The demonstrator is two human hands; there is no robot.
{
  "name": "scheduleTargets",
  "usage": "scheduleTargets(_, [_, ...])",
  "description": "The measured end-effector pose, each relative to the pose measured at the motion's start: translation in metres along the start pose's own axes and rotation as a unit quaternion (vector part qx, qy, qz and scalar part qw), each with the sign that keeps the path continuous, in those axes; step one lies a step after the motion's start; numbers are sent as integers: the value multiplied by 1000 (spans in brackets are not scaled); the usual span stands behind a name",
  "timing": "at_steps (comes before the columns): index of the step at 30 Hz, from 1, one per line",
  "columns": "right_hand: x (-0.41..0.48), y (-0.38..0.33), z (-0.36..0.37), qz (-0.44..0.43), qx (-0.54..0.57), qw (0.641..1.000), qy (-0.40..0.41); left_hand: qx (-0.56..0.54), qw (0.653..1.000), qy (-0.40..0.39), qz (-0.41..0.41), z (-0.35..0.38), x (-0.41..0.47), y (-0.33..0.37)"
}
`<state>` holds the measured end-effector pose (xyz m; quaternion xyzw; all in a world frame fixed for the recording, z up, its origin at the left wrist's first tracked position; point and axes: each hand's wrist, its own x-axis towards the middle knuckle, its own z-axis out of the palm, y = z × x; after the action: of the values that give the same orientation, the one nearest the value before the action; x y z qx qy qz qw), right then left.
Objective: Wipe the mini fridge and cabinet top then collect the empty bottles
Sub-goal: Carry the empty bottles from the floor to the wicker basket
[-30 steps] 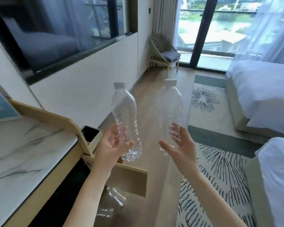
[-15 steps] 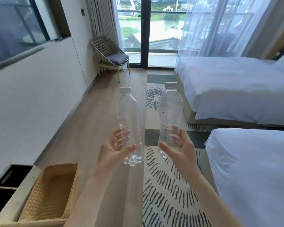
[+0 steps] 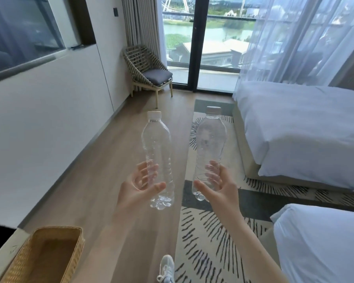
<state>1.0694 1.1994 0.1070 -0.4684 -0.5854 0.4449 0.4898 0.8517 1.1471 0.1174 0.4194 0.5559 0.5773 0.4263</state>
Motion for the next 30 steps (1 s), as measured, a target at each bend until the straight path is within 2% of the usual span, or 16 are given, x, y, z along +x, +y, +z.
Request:
scheduleTargets(11, [247, -12, 91, -48, 11, 997, -57, 0, 997, 50, 56, -30, 237, 35])
scheduleTargets(15, [316, 0, 138, -46, 31, 993, -109, -7, 992, 116, 39, -53, 288, 22])
scheduleTargets(19, [381, 13, 196, -35, 60, 976, -206, -28, 977, 210, 23, -81, 328, 9])
scheduleTargets(23, [441, 20, 269, -30, 75, 939, -335, -40, 941, 336, 18, -109, 354, 11])
scheduleTargets(30, [475, 7, 391, -43, 78, 826, -557, -36, 837, 546, 19, -147, 335, 18])
